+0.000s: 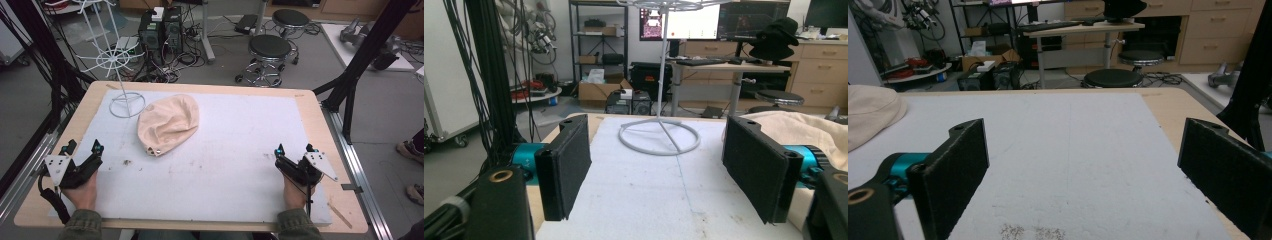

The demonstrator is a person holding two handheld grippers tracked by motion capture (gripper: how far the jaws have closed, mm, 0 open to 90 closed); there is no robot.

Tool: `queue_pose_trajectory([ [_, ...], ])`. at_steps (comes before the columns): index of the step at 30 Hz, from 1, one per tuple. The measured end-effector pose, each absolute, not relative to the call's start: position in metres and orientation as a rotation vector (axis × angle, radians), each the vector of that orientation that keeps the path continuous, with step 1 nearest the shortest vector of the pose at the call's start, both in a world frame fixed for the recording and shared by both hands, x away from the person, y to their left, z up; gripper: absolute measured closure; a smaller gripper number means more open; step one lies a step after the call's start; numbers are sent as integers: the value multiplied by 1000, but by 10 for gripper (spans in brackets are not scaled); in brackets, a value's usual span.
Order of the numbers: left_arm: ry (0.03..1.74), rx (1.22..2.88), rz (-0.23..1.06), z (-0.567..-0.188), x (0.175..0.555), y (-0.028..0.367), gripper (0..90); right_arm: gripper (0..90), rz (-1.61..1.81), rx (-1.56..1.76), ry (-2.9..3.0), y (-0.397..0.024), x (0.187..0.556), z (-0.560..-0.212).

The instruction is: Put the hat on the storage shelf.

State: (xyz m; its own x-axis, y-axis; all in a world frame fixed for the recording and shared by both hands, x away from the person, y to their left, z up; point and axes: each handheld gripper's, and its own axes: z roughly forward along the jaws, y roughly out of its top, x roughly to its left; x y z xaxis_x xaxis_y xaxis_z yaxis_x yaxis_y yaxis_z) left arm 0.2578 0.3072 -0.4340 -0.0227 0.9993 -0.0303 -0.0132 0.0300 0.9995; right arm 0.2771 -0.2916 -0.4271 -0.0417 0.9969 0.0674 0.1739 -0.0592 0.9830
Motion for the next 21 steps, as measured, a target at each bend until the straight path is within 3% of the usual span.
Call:
queue_pose_trajectory([
  [21, 1242, 1174, 1177, -436, 260, 307, 277, 50, 1209, 1391, 1356, -294, 279, -429],
])
